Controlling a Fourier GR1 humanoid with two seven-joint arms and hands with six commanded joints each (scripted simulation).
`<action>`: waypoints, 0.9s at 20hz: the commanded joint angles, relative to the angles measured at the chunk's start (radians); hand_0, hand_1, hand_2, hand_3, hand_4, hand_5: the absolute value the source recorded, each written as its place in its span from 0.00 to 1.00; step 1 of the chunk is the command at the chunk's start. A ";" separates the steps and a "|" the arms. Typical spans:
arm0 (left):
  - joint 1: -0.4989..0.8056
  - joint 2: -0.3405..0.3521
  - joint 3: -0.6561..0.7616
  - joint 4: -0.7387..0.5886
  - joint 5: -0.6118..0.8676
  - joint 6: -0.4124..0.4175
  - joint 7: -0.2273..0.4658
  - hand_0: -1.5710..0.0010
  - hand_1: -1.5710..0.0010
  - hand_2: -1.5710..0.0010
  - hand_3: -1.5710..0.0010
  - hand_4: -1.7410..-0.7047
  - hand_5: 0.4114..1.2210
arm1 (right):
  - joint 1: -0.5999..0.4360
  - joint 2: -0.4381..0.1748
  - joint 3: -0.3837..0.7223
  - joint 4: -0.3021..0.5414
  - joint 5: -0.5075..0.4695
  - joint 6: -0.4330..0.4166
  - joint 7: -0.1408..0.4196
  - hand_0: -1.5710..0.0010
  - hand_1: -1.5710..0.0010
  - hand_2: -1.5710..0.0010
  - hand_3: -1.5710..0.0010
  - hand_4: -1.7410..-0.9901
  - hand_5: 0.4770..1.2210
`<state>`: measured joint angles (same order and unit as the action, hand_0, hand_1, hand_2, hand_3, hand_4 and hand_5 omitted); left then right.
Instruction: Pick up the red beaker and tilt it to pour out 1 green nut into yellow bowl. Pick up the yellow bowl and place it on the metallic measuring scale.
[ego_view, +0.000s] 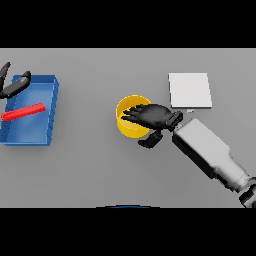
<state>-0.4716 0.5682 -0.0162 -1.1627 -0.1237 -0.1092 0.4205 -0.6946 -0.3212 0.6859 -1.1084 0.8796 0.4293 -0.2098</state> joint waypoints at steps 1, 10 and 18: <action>-0.005 0.000 0.002 0.009 0.003 -0.004 -0.002 1.00 1.00 1.00 1.00 0.91 0.36 | -0.010 0.007 0.006 0.027 0.006 -0.008 -0.008 1.00 1.00 1.00 1.00 0.74 0.27; -0.010 0.002 -0.004 0.031 -0.013 -0.002 -0.019 1.00 1.00 1.00 1.00 0.92 0.37 | -0.031 0.024 0.012 0.064 0.008 -0.014 -0.023 0.57 0.59 0.62 0.64 0.41 0.72; -0.018 0.012 -0.001 0.028 -0.012 -0.007 -0.020 1.00 1.00 1.00 1.00 0.92 0.37 | -0.028 0.002 0.013 0.023 -0.030 0.050 -0.017 0.10 0.10 0.16 0.28 0.07 0.95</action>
<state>-0.4900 0.5801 -0.0168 -1.1351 -0.1361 -0.1158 0.3996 -0.7233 -0.3189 0.6989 -1.0851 0.8488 0.4783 -0.2278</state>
